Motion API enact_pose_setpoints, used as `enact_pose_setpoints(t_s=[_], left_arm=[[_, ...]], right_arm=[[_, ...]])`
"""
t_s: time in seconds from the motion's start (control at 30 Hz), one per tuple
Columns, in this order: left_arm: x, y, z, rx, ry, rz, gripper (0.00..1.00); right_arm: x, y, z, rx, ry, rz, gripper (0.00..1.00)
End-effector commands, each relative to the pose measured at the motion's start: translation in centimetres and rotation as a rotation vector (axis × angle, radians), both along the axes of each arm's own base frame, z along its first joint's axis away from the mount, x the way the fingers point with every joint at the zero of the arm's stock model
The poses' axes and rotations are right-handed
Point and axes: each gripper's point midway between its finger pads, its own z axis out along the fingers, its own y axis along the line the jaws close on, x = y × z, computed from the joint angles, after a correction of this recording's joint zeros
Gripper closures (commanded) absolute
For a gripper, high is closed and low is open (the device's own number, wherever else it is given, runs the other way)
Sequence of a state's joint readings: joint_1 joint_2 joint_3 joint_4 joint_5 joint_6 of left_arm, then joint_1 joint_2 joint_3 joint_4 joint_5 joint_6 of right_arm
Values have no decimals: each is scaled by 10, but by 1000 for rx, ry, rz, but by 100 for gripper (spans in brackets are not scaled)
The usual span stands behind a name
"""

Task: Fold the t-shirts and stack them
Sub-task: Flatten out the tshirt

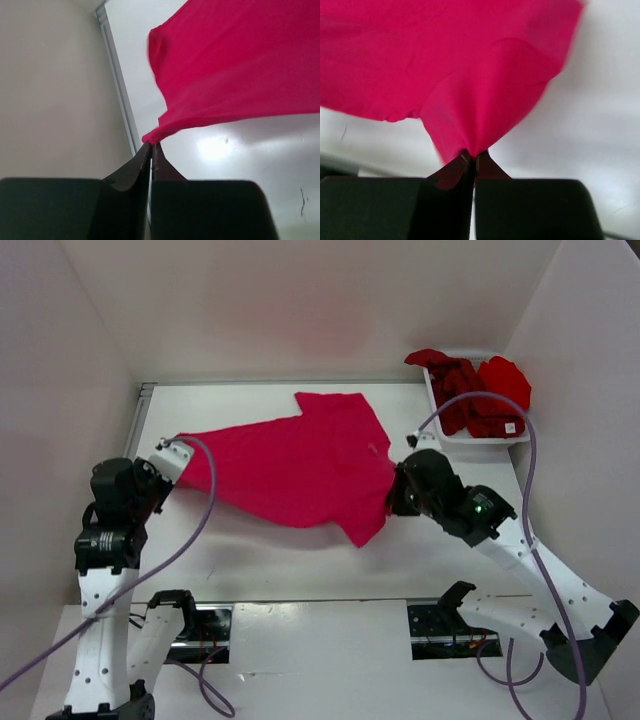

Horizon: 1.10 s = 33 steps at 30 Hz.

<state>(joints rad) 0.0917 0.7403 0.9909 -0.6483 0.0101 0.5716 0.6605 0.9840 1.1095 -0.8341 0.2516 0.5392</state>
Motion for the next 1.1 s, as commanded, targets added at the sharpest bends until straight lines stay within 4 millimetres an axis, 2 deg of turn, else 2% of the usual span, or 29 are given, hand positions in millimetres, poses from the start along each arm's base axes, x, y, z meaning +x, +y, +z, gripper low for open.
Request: enact_pose_setpoints(t_s=[0.0, 0.03, 0.13, 0.17, 0.23, 0.3, 0.43, 0.47, 0.53, 0.57, 0.6, 0.63, 0.67, 0.7, 0.73, 0.77, 0.8, 0.83, 0.87, 0.9, 0.93, 0.97, 1.0, 1.03, 1.07], left_arm=[[-29, 10, -43, 76, 147, 17, 100], [-37, 9, -60, 73, 185, 15, 100], [-51, 12, -84, 90, 252, 23, 100], [-56, 12, -94, 88, 277, 22, 100], [-61, 16, -100, 96, 303, 53, 100], [-63, 18, -97, 101, 304, 61, 100], [-62, 29, -94, 130, 299, 120, 100], [-59, 31, -98, 129, 298, 140, 100], [-55, 35, -98, 134, 291, 167, 100], [-44, 36, -95, 134, 262, 169, 100], [-38, 37, -97, 134, 257, 169, 100], [-16, 41, -87, 139, 207, 181, 100], [-1, 44, -77, 145, 176, 194, 100], [17, 45, -62, 125, 131, 208, 100], [47, 48, -52, 106, 105, 232, 100], [68, 49, -26, 76, 41, 250, 100], [92, 50, 51, 38, -134, 270, 100], [116, 54, 74, -25, -195, 305, 100], [123, 54, 155, -64, -379, 310, 100], [133, 54, 146, -84, -363, 317, 100], [139, 47, 204, -125, -484, 279, 100], [139, 44, 228, -132, -534, 255, 100], [139, 40, 248, -138, -579, 228, 100], [141, 33, 267, -146, -615, 185, 100], [143, 31, 269, -148, -618, 172, 100]], right_arm=[[-42, 19, -23, 148, 146, 35, 100], [-51, 26, -27, 153, 168, 65, 100], [-61, 40, -49, 125, 254, 104, 100], [-62, 44, -69, 81, 320, 104, 100], [-60, 50, -82, 38, 365, 107, 100], [-57, 49, -100, -31, 417, 98, 100], [-39, 57, -105, -67, 389, 93, 100], [-35, 58, -115, -94, 402, 82, 100], [-28, 63, -120, -101, 395, 75, 100], [-19, 66, -121, -106, 366, 78, 100], [-1, 66, -117, -134, 323, 62, 100], [14, 64, -111, -145, 293, 48, 100], [43, 50, -112, -165, 285, -16, 100], [80, 49, -76, -158, 186, -31, 100], [114, 28, -56, -150, 138, -110, 100], [138, 21, -31, -139, 78, -145, 100], [175, 17, 28, -98, -61, -201, 100], [192, 7, 63, -93, -142, -233, 100], [213, -12, 132, -64, -293, -329, 100], [217, -19, 164, -59, -363, -367, 100], [217, -27, 193, -77, -425, -391, 100], [208, -37, 251, -27, -544, -426, 100], [212, -43, 254, -66, -547, -451, 100], [208, -49, 266, -93, -572, -457, 100], [203, -55, 280, -88, -604, -479, 100]])
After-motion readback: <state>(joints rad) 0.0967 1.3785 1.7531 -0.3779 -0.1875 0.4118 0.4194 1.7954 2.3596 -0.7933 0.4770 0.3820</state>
